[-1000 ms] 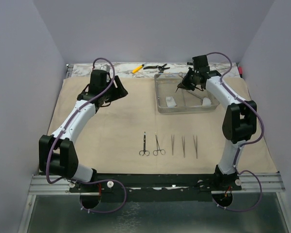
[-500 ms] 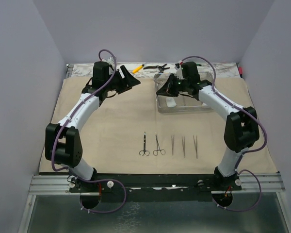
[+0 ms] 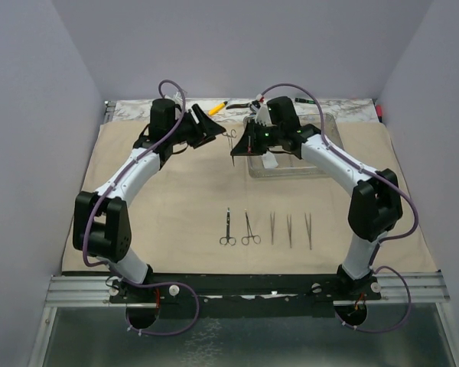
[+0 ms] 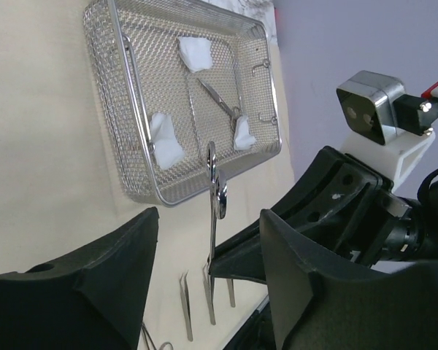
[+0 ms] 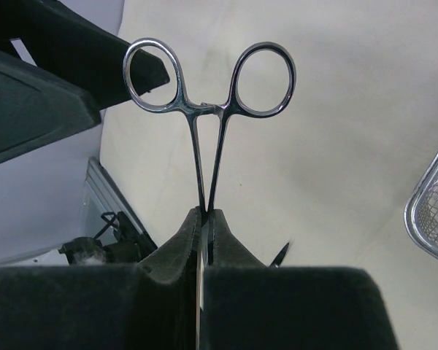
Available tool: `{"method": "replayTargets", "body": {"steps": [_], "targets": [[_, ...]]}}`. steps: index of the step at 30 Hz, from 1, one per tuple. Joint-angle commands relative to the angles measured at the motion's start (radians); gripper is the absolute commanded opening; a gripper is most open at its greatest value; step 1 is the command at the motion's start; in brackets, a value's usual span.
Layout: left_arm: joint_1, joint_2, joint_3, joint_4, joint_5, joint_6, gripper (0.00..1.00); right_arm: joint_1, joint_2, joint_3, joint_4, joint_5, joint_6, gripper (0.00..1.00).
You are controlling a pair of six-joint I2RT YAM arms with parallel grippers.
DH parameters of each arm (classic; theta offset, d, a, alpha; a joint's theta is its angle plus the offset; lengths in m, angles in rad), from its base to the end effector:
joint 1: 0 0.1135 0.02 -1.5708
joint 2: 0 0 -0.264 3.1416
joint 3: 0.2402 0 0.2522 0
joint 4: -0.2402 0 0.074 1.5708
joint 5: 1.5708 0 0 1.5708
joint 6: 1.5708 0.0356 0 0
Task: Open and lay out the surgical kit
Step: Place the medical item in the surgical kit.
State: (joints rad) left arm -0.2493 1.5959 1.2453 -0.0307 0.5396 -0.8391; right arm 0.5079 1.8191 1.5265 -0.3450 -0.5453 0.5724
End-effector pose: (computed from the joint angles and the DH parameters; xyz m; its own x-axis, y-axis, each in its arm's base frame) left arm 0.3582 -0.1101 0.3107 -0.7423 -0.4697 -0.4779 0.1819 0.5452 -0.8184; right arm 0.3586 0.2207 0.2940 -0.8597 0.0515 -0.5082 -0.3739 0.6144 0.6948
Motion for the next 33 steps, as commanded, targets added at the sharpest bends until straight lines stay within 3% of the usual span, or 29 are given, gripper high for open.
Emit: {"method": "replayTargets", "body": {"steps": [1, 7, 14, 19, 20, 22, 24, 26, 33], "targets": [[-0.016, 0.016, -0.024, 0.028, 0.024, -0.019, 0.55, 0.016, 0.039, 0.052, -0.064, -0.037, -0.074, 0.01], [-0.016, 0.032, -0.019, 0.027, 0.046, -0.028, 0.38, 0.03, 0.058, 0.085, -0.106, -0.043, -0.117, 0.0], [-0.016, 0.051, -0.014, 0.027, 0.062, -0.028, 0.25, 0.038, 0.055, 0.107, -0.124, -0.046, -0.146, 0.01], [-0.017, 0.053, -0.006, 0.027, 0.071, -0.012, 0.0, 0.041, 0.049, 0.107, -0.141, -0.038, -0.148, 0.01], [-0.017, 0.047, -0.005, 0.028, 0.07, -0.003, 0.0, 0.041, 0.048, 0.112, -0.152, -0.041, -0.152, 0.03], [-0.016, 0.032, -0.002, 0.027, 0.071, 0.027, 0.0, 0.041, 0.033, 0.113, -0.163, -0.021, -0.139, 0.39], [-0.016, 0.014, -0.001, 0.027, 0.081, 0.082, 0.0, 0.04, 0.001, 0.124, -0.176, 0.051, -0.084, 0.53], [-0.016, -0.003, -0.003, 0.027, 0.09, 0.15, 0.0, 0.04, -0.022, 0.157, -0.202, 0.096, -0.052, 0.59], [-0.013, -0.041, 0.088, 0.027, 0.122, 0.351, 0.0, 0.027, -0.185, 0.147, -0.165, 0.22, 0.054, 0.61]]}}
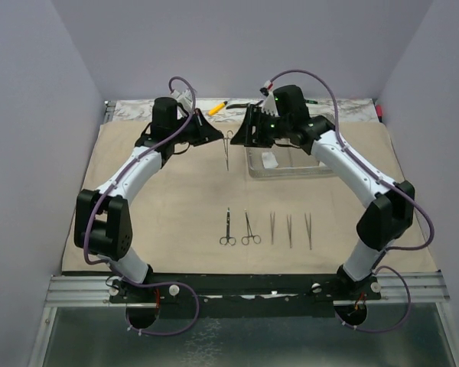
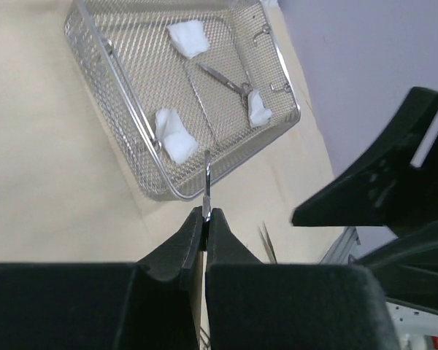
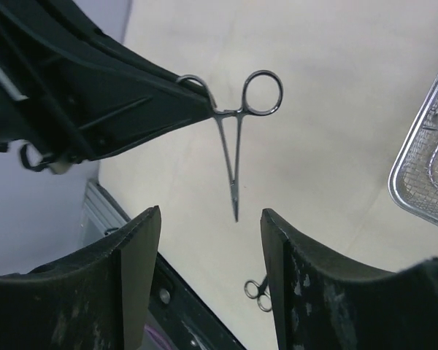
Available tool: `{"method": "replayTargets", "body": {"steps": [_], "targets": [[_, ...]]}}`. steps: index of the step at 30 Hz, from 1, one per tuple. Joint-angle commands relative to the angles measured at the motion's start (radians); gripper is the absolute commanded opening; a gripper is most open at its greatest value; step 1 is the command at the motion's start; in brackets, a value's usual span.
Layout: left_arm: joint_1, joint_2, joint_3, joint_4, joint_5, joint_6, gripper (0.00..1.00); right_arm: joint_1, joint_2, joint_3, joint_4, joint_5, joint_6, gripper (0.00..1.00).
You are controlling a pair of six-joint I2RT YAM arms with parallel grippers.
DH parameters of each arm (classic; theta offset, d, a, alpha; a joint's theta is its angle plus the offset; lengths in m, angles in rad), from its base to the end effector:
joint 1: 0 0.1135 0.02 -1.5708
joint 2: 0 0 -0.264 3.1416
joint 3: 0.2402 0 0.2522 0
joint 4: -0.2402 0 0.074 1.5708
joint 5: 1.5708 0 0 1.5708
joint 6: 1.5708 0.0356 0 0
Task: Open and lay out the surgical kit
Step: Place the medical item in the surgical kit.
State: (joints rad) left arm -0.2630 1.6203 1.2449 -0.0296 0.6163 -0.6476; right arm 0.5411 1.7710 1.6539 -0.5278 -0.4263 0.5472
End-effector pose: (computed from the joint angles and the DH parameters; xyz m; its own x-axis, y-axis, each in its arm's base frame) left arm 0.3593 -0.1181 0.3026 -0.7409 -0.3103 -0.5956 0.3488 0.5801 -0.7361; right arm 0.3420 0.2227 0.3392 -0.8314 0.0531 -0.5531 -0.3743 0.6822 0.6281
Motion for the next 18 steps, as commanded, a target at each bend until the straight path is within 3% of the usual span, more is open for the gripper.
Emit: {"method": "replayTargets", "body": {"steps": [1, 6, 11, 18], "targets": [[0.001, -0.072, 0.108, 0.026, 0.045, 0.187, 0.0, -0.009, -0.164, 0.009, 0.039, 0.118, 0.098, 0.62], [-0.001, -0.11, 0.212, 0.051, 0.107, 0.363, 0.0, -0.012, -0.244, -0.037, 0.14, 0.161, 0.213, 0.62], [-0.001, -0.145, 0.269, 0.062, 0.153, 0.553, 0.0, -0.012, -0.217, 0.07, 0.146, 0.074, 0.286, 0.59], [-0.012, -0.278, 0.131, 0.216, 0.172, 0.967, 0.0, -0.024, -0.238, 0.147, 0.12, 0.121, 0.452, 0.62]]}}
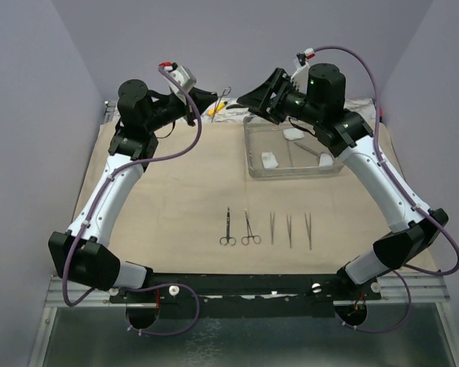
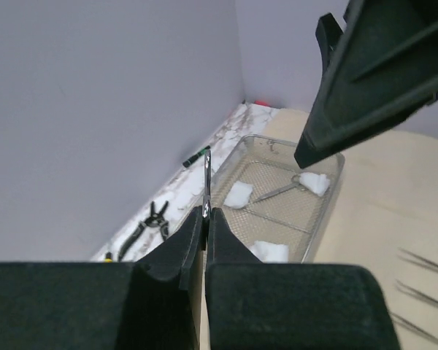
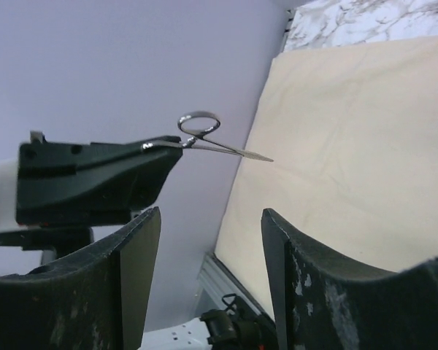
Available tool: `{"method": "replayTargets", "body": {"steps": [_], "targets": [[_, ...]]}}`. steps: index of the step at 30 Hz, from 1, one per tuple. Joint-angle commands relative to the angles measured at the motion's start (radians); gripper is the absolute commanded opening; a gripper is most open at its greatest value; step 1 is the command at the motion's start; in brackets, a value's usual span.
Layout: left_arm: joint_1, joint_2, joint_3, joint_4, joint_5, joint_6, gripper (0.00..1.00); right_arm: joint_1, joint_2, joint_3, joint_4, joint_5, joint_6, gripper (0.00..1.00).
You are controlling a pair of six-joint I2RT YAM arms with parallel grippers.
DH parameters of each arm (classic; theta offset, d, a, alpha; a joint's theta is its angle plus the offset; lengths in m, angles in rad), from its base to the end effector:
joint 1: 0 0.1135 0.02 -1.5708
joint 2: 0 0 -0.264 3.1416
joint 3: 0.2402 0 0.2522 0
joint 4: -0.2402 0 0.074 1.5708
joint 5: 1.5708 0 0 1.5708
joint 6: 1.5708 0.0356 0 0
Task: Open and lay out the surgical kit
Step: Place the medical item in the surgical kit.
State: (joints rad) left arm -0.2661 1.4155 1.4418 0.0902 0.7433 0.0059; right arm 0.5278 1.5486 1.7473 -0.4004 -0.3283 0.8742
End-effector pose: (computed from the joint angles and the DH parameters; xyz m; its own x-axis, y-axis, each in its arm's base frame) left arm 0.3043 -0.1079 0.4524 0.1171 -0.0274 -0.9927 0.8414 0.5337 0.0845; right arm 0.2948 0.1852 0.4630 -0.6860 0.4405 -0.5791 -0.3482 0.5000 0.7929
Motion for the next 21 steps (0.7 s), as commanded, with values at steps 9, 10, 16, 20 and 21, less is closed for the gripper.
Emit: {"method": "replayTargets", "body": {"steps": [9, 10, 16, 20, 21], "targets": [[-0.018, -0.142, -0.118, 0.074, 0.151, 0.664, 0.0, -0.019, 0.146, 0.293, -0.195, -0.101, 0.296, 0.62], [-0.019, -0.149, -0.124, 0.073, 0.154, 0.683, 0.0, -0.02, 0.144, 0.279, -0.164, -0.109, 0.318, 0.61], [-0.034, -0.184, -0.16, 0.067, 0.117, 0.759, 0.0, -0.019, 0.158, 0.19, -0.06, -0.172, 0.441, 0.48], [-0.046, -0.201, -0.186, 0.046, 0.094, 0.805, 0.0, -0.019, 0.17, 0.172, -0.002, -0.196, 0.472, 0.45], [-0.046, -0.203, -0.187, 0.034, 0.089, 0.819, 0.0, -0.019, 0.177, 0.178, 0.006, -0.201, 0.477, 0.45]]}}
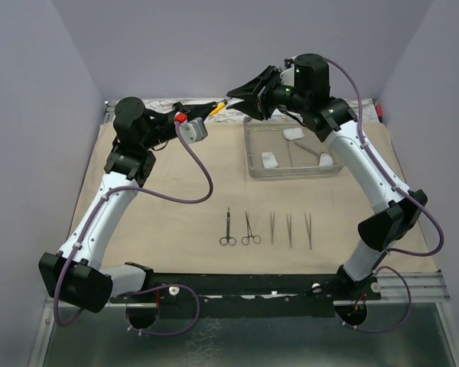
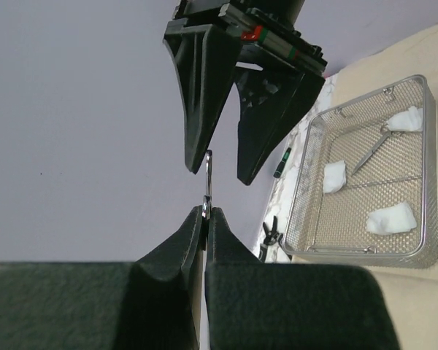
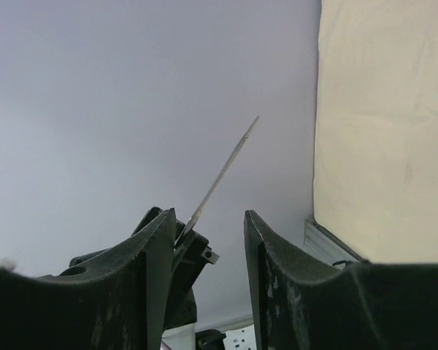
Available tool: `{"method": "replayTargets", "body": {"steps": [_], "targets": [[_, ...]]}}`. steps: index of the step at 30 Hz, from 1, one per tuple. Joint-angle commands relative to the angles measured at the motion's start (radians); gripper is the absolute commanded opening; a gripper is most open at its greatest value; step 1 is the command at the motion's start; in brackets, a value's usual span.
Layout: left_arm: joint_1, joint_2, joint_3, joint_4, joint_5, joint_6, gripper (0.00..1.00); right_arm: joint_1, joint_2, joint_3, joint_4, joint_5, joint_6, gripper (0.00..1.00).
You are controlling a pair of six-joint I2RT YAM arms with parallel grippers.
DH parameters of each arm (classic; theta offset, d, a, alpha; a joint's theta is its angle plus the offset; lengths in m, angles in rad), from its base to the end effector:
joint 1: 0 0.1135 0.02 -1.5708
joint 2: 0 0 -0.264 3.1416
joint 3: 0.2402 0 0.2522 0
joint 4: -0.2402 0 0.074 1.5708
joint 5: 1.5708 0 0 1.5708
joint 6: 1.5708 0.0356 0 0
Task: Open and lay out the surgical kit
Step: Place the medical item in the surgical kit.
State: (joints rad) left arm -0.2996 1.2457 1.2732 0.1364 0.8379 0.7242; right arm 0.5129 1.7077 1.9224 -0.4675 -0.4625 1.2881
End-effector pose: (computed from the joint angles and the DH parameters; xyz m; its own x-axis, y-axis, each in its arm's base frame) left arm 0.2553 -0.1066 0.4463 0.7118 0.2440 -0.6586 0.5694 0.3486 0.7445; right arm 0.3277 0.2028 0.4594 -0.8440 0.5110 -0.1629 -0.0182 0.2762 0.9609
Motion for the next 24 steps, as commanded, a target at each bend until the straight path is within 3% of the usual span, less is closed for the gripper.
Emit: {"method": "replayTargets", "body": {"steps": [1, 4, 9, 14, 17, 18, 20, 24], "targets": [[-0.012, -0.033, -0.017, -0.024, -0.01, 0.112, 0.0, -0.004, 0.025, 0.013, 0.081, -0.075, 0.069, 0.45], [-0.013, -0.034, -0.018, -0.042, -0.019, 0.137, 0.0, -0.005, 0.042, 0.018, 0.092, -0.096, 0.088, 0.42], [-0.013, -0.032, -0.019, -0.056, -0.034, 0.163, 0.0, -0.004, 0.064, 0.001, 0.114, -0.157, 0.116, 0.26], [-0.014, -0.033, -0.031, -0.067, -0.05, 0.18, 0.0, -0.004, 0.059, -0.021, 0.152, -0.177, 0.127, 0.2], [-0.014, -0.026, -0.026, -0.069, -0.062, 0.153, 0.0, -0.005, 0.065, -0.022, 0.176, -0.195, 0.134, 0.02], [-0.014, -0.022, -0.02, -0.069, -0.069, 0.125, 0.01, -0.004, 0.065, -0.022, 0.183, -0.193, 0.133, 0.01], [-0.013, -0.02, -0.018, -0.07, -0.089, 0.082, 0.1, -0.004, 0.057, -0.032, 0.203, -0.183, 0.125, 0.0], [-0.015, -0.037, -0.066, -0.016, -0.203, -0.031, 0.39, -0.004, 0.021, -0.084, 0.27, -0.126, 0.1, 0.01]]}}
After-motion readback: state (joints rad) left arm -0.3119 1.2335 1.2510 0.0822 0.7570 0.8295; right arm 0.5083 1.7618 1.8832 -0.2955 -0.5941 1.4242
